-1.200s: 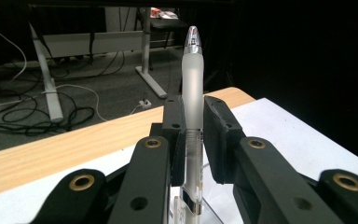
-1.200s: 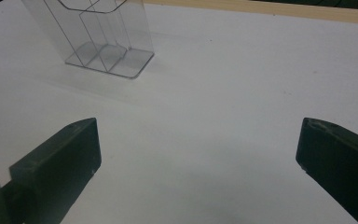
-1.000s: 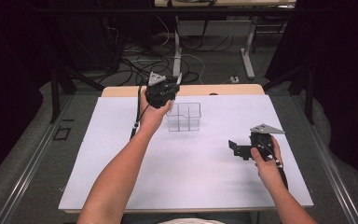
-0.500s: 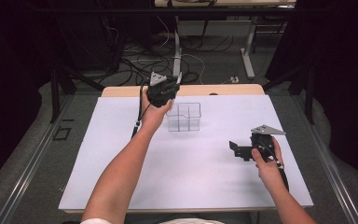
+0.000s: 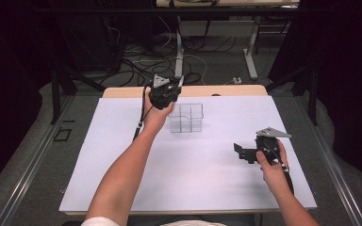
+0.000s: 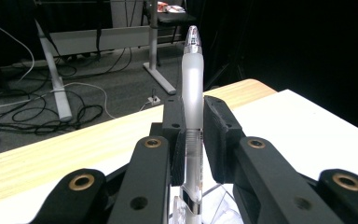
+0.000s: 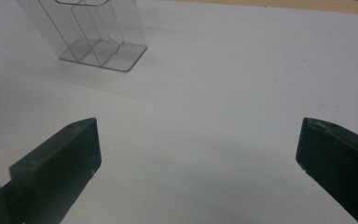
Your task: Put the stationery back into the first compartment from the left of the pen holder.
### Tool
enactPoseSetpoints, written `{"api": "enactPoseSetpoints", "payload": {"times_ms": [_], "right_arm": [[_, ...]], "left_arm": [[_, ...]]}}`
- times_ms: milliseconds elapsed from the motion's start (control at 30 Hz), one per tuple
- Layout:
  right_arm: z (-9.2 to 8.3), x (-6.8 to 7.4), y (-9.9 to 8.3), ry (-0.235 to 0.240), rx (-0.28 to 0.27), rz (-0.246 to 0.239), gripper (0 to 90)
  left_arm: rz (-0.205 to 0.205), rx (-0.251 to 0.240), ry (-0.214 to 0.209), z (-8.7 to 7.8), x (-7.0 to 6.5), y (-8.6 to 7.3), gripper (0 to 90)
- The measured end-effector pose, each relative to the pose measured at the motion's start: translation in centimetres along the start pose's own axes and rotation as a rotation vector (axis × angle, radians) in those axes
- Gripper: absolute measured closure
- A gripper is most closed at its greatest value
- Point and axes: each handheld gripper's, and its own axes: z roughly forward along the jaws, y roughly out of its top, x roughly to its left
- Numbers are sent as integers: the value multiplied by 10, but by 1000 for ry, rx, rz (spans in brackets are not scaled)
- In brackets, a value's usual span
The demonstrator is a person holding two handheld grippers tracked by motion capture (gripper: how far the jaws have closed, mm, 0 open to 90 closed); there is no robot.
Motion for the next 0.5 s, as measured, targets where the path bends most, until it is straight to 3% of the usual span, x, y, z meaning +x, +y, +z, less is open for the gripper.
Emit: {"api": "enactPoseSetpoints", "payload": {"times_ms": [500], "right_arm": [[2, 3, 0, 3, 12, -5, 0]], "left_arm": [[-7, 28, -1, -1, -4, -17, 797]]}}
